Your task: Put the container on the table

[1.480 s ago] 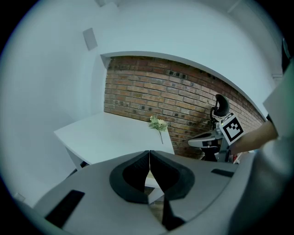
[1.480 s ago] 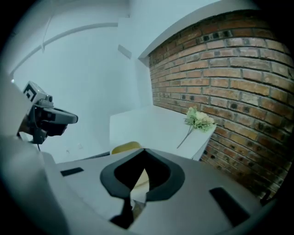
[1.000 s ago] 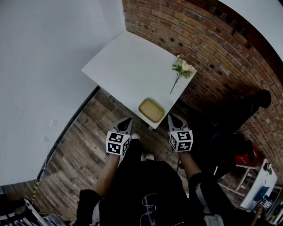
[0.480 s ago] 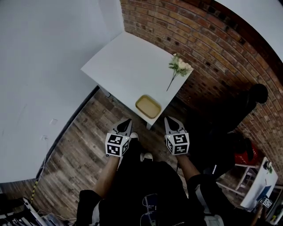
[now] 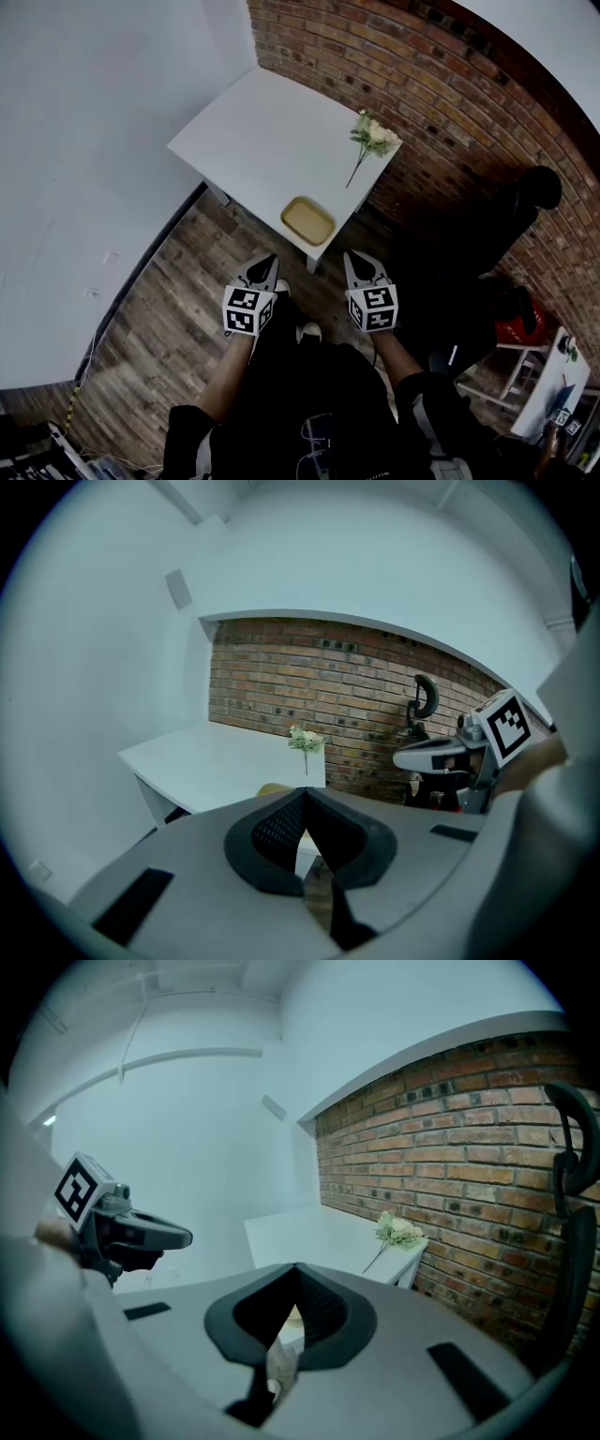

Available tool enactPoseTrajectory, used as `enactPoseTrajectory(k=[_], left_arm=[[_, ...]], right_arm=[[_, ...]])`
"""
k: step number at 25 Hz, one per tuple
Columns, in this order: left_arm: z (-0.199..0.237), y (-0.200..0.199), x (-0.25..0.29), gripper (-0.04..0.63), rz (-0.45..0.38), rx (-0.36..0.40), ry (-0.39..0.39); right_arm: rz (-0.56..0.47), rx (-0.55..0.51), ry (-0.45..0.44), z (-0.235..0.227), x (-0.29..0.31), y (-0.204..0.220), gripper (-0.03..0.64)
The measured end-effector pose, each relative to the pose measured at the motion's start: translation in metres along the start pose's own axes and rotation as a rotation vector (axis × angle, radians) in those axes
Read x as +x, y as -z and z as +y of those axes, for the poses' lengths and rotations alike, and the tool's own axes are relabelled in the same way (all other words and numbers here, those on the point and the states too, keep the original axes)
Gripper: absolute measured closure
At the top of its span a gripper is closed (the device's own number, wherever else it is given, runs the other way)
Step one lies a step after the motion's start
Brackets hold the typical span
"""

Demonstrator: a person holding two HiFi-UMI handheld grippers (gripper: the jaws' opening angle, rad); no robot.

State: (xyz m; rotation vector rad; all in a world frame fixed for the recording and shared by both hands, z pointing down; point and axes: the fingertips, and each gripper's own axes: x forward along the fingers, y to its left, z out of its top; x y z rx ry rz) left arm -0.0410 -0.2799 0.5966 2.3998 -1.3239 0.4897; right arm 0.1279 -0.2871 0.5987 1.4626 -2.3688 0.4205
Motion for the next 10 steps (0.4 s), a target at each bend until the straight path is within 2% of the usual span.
enactPoseTrajectory(k=[10], left_arm=[[-0.01, 0.019, -0.01, 0.581, 0.023, -0.006, 0.014]], right_arm=[[0.009, 0.022, -0.011, 0.009, -0.008, 0.015, 0.594]])
